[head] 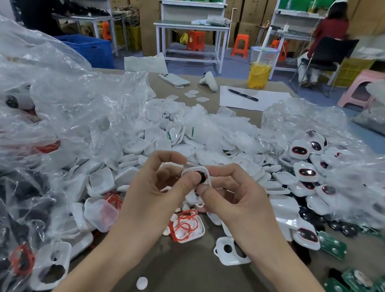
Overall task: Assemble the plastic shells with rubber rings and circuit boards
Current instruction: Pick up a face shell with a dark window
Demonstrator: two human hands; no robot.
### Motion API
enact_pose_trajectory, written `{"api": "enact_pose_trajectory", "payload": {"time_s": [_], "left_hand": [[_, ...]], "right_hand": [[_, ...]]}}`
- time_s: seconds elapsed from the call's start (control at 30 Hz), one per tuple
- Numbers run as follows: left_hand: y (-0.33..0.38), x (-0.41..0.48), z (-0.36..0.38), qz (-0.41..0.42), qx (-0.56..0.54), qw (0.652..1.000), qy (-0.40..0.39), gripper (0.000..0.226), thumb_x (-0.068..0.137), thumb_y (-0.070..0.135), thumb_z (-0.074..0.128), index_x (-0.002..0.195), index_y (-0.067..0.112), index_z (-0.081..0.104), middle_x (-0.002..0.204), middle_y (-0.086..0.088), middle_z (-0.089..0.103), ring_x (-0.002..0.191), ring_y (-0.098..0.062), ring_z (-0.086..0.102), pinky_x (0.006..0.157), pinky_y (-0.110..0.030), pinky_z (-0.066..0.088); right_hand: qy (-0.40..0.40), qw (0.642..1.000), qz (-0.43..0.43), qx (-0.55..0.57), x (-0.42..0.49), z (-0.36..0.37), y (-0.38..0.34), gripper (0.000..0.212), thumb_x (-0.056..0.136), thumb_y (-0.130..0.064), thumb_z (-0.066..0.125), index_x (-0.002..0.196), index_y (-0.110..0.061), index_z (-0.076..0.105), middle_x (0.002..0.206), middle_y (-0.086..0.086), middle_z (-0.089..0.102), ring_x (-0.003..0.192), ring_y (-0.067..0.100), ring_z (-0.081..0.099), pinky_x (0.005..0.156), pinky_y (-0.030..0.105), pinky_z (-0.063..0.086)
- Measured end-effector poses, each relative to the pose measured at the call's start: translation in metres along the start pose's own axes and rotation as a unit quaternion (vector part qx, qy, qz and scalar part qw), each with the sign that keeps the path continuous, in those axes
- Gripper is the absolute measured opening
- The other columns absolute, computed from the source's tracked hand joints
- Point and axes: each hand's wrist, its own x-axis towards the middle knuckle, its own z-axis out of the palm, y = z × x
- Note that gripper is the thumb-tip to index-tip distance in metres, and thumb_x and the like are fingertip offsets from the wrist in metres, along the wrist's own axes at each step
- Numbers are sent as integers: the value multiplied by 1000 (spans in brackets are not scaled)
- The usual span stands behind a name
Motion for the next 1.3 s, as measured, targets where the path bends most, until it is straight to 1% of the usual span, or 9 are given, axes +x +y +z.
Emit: {"api": "enact_pose_trajectory", "payload": {"time_s": [0.17,0.33,0.57,0.7,0.83,0.9,1.03,1.13,1.3], "left_hand": [[2,3,-5,-28,-30,998,-50,30,83,36,73,108,23,63,91,2,77,68,-5,66,61,-13,50],[-4,3,-2,-9,33,999,-30,14,93,30,70,100,40,64,93,9,76,80,-6,70,67,-19,53],[-8,0,3,63,128,988,53,4,85,38,74,85,41,70,82,15,68,80,-3,64,64,-9,44],[-12,-1,1,122,190,973,41,8,89,39,71,88,47,74,84,16,66,83,-6,65,66,-10,44],[-10,-2,-3,119,213,970,8,21,93,50,54,104,49,71,95,25,69,95,2,65,74,-5,42],[-10,0,-7,94,246,965,2,22,94,55,48,113,55,61,98,29,68,96,6,62,74,-2,39],[-14,1,-15,100,388,914,-62,23,101,42,48,120,47,59,104,24,67,100,1,58,82,-12,43],[-18,1,-11,153,497,848,-99,20,101,30,53,113,30,69,106,13,69,107,-14,57,98,-34,40],[-21,1,-9,186,560,799,-113,13,97,22,63,100,27,74,94,8,67,95,-24,62,92,-41,44]], "right_hand": [[-8,1000,4,-3,0,-1,1,23,80,-38,76,102,-37,70,96,1,74,87,16,72,84,40,60],[-16,1000,5,-6,1,0,4,21,84,-32,74,105,-36,70,98,1,73,90,21,71,86,48,59],[-9,1000,-12,-18,2,0,5,21,80,-42,72,100,-39,69,93,-3,73,83,12,71,74,28,56],[-3,1000,-9,-23,2,0,5,20,78,-48,70,94,-37,66,85,-6,72,73,10,69,65,21,53],[8,1000,0,-16,4,-4,3,15,84,-40,69,95,-35,61,84,0,72,73,19,70,72,45,58],[40,999,8,2,6,-9,3,11,92,-29,68,97,-30,59,80,3,73,73,21,71,75,46,57],[124,990,20,64,11,-23,0,10,97,-20,63,101,-26,56,83,4,75,73,19,73,66,21,56],[148,984,5,100,14,-28,-2,13,97,-16,63,105,-26,61,87,7,76,79,12,71,72,24,59],[141,985,-5,102,13,-25,-3,16,95,-15,66,98,-31,68,77,2,74,73,9,70,70,23,59]]}}
